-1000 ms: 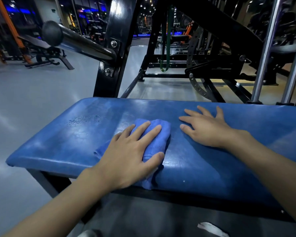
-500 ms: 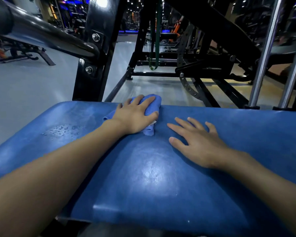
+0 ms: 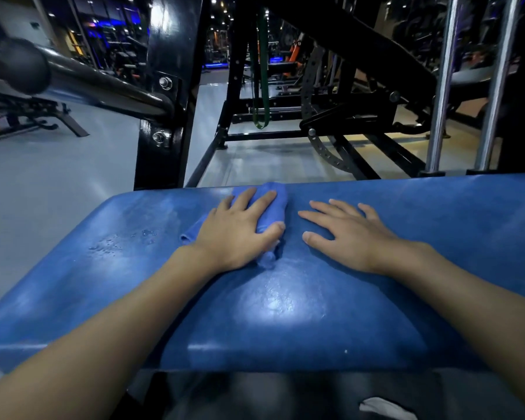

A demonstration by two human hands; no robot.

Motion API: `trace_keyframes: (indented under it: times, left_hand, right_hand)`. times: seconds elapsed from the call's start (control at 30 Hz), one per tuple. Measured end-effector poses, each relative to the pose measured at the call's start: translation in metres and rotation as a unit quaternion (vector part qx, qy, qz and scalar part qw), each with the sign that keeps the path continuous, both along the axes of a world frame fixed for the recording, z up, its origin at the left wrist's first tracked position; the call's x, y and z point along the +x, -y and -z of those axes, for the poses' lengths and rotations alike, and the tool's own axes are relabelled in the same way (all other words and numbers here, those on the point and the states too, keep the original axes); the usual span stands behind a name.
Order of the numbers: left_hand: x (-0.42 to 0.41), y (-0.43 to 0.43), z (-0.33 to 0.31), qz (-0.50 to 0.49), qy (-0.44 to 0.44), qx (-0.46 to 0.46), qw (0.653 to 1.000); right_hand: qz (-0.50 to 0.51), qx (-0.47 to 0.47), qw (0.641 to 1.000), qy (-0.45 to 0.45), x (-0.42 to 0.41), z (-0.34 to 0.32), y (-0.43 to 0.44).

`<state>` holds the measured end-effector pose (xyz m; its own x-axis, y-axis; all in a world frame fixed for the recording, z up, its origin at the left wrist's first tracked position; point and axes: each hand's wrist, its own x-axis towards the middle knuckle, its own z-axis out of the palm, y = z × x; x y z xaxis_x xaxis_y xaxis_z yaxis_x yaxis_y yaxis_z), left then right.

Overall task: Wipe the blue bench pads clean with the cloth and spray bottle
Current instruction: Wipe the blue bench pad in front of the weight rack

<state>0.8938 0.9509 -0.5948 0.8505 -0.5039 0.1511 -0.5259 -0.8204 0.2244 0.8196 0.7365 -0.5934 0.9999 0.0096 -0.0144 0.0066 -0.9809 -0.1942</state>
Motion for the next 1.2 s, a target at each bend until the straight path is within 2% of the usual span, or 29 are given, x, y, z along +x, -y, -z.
trace_keyframes:
  times: [0.17, 0.3, 0.37, 0.43, 0.6, 0.77, 0.93, 1.2]
  left_hand:
    - [-0.072, -0.029, 0.003, 0.002, 0.023, 0.01, 1.0]
    - [-0.108, -0.041, 0.004, -0.004, 0.042, 0.016, 0.999]
    - [-0.11, -0.041, 0.001, -0.005, 0.025, 0.016, 1.0]
    - [-0.1, -0.036, -0.001, -0.009, 0.022, 0.014, 1.0]
    - [-0.044, -0.023, 0.003, -0.022, 0.024, 0.007, 0.999]
    - [0.028, -0.003, 0.0, -0.026, 0.013, -0.008, 1.0]
    - [0.085, 0.012, -0.004, -0.023, -0.021, 0.014, 0.999]
    - [0.059, 0.001, 0.0, -0.003, -0.021, 0.003, 1.0]
  right_hand:
    - [0.001, 0.007, 1.0, 0.004, 0.001, 0.001, 0.001]
    - [0.031, 0.117, 0.993, 0.014, 0.004, -0.01, 0.002]
    - [0.028, 0.1, 0.994, 0.028, 0.003, -0.015, 0.001]
    - [0.002, 0.047, 0.999, 0.027, 0.001, -0.015, -0.002]
    - [-0.011, -0.009, 1.0, -0.02, -0.002, -0.003, -0.008]
    - [-0.006, -0.012, 1.0, 0.0, 0.001, 0.001, -0.007]
    - [-0.001, -0.008, 1.0, -0.003, -0.001, 0.0, -0.008]
    - [0.009, 0.007, 1.0, 0.002, -0.002, -0.001, -0.009]
